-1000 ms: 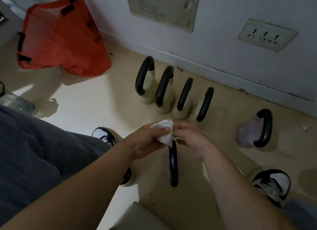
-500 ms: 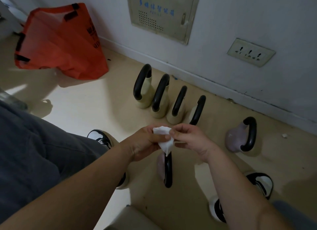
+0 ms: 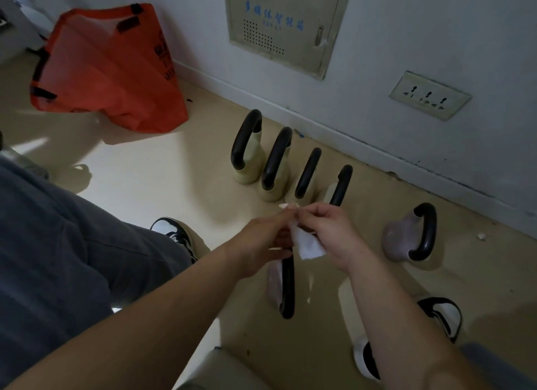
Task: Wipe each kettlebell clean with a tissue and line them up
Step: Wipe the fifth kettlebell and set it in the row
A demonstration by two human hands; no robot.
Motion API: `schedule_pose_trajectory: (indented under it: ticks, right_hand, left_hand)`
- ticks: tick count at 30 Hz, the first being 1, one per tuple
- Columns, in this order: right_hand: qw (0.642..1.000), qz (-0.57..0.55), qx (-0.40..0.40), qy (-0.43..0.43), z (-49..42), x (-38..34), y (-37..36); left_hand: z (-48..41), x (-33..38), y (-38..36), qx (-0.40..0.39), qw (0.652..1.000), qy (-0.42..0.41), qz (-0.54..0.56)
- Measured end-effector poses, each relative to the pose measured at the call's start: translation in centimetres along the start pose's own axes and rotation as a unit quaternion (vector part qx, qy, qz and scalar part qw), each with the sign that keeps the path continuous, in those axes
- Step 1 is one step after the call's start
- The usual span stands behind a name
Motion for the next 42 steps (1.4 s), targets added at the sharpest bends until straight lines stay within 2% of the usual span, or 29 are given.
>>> schedule_pose_trajectory:
  ticks: [1,3,6,9,12,14,18,21,24,26,27,29,31,32,33,34,36,38,40,42]
  right_hand:
    - [1.000,-0.010,-0.023,-0.011,0.0,0.1,-0.6]
    - [0.999,0.003,-0.038,-0.022,-0.2,0.4,-1.1]
    - [1.000,0.009,-0.007,-0.029,-0.9,0.7,-0.7]
    - [0.998,-0.038,0.022,-0.046,-1.3,1.3,-0.5]
    - [0.990,-0.107,0.074,-0.061,-1.4,1.7,0.2]
    - [0.988,-0.114,0.084,-0.060,-1.3,1.5,0.4]
    - [0.990,-0.121,0.003,-0.066,-0.9,0.5,-0.7]
    - [0.982,-0.122,-0.110,-0.094,-0.2,-0.1,-1.9]
    - [0.966,-0.065,-0.207,-0.137,0.8,0.3,-2.2]
    - [0.969,-0.016,-0.197,-0.147,0.4,1.0,-1.4]
    - [0.976,0.004,-0.159,-0.146,-0.3,1.5,-0.7]
    - [0.990,0.017,-0.035,-0.139,-1.8,2.8,1.0]
    - [0.986,-0.005,0.072,-0.153,-2.3,4.4,2.1]
    - [0.981,-0.011,0.083,-0.176,-2.2,5.5,2.0]
    - [0.976,-0.002,0.068,-0.205,-1.9,6.7,1.7]
    - [0.971,0.014,0.040,-0.237,-1.4,7.9,1.2]
    - [0.955,0.018,-0.021,-0.295,-0.3,10.3,0.2]
    - [0.942,-0.032,-0.058,-0.329,0.6,12.1,-0.9]
    - [0.928,-0.088,-0.069,-0.355,1.6,13.2,-1.9]
    - [0.930,-0.089,-0.066,-0.350,2.2,13.1,-1.9]
  left_hand:
    - [-0.1,-0.1,-0.6,-0.024,1.000,0.002,0.016]
    - [-0.6,-0.3,-0.4,-0.023,0.999,-0.004,0.044]
    - [-1.0,-0.7,1.0,-0.004,0.995,-0.005,0.099]
    - [-1.6,-1.0,2.5,0.016,0.992,0.000,0.129]
    - [-2.1,-1.0,3.0,-0.019,0.988,0.000,0.153]
    - [-2.4,-1.3,3.0,-0.062,0.983,0.008,0.173]
    - [-1.6,-1.9,2.5,-0.107,0.980,0.040,0.163]
    - [-0.2,-2.7,1.1,-0.158,0.969,0.104,0.157]
    - [0.0,-2.6,0.4,-0.183,0.969,0.107,0.125]
    - [0.0,-2.0,0.1,-0.197,0.972,0.095,0.087]
    - [-0.1,-1.9,0.1,-0.198,0.974,0.095,0.063]
    - [-0.8,-2.2,1.3,-0.140,0.983,0.113,0.032]
    - [-1.9,-2.8,4.6,0.033,0.994,0.102,-0.010]
    - [-2.2,-2.5,6.8,0.145,0.985,0.070,-0.068]
    - [-2.1,-1.8,8.7,0.246,0.958,0.024,-0.148]
    - [-1.9,-1.2,9.6,0.307,0.923,-0.008,-0.231]
    - [-1.9,-1.2,8.6,0.303,0.893,-0.022,-0.332]
    - [-1.9,-2.6,5.7,0.256,0.915,-0.004,-0.311]
    - [-1.7,-5.1,2.2,0.230,0.959,0.045,-0.158]
    - [-2.1,-7.9,-0.9,0.247,0.965,0.092,0.003]
Point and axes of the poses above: each hand's wrist, its own z-axis away from the middle knuckle, its own y-axis out of the back of the hand, x = y × z, the point moved 8 cm from there along -z, towards the middle knuckle, and after that the axes turned 2 degrees about y, right-handed, at the moved point
